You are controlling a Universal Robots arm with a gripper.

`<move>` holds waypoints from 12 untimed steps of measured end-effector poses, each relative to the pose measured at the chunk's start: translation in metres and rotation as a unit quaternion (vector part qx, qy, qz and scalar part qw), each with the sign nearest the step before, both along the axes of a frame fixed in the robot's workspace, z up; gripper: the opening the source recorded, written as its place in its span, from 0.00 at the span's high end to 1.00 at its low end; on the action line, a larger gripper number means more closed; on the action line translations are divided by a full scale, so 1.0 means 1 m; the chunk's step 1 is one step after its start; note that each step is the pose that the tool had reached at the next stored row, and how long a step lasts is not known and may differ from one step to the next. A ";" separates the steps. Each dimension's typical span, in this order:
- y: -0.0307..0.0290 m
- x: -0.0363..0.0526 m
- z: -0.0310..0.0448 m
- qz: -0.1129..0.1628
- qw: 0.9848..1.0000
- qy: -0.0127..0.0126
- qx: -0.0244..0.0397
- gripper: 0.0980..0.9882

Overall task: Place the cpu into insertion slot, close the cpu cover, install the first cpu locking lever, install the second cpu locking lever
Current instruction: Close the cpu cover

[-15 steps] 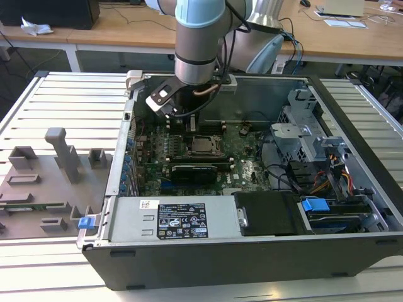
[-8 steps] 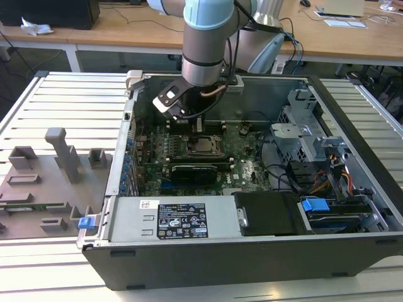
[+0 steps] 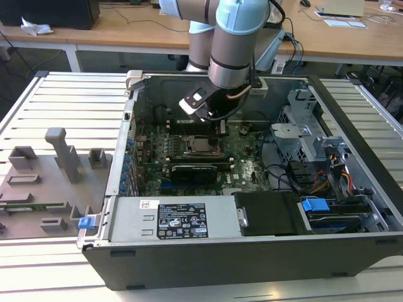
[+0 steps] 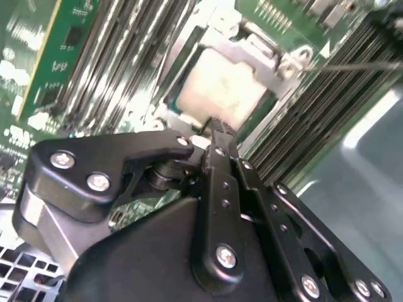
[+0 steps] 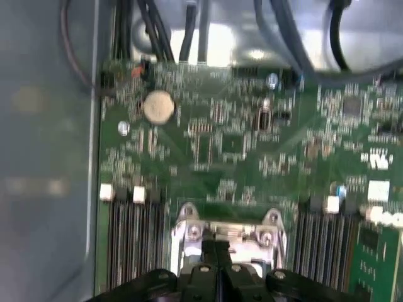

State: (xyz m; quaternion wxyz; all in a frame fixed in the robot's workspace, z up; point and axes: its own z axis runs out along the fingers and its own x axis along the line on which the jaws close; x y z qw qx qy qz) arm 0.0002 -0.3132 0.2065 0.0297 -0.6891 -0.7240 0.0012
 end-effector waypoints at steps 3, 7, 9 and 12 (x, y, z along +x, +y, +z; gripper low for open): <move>0.0000 0.0002 0.0125 0.000 1.000 0.000 0.000 0.99; -0.0006 -0.0193 0.0097 0.000 1.000 0.000 0.000 0.99; -0.0015 -0.0321 0.0063 0.000 1.000 0.000 0.000 0.99; -0.0020 -0.0458 0.0049 0.000 1.000 0.000 0.000 0.99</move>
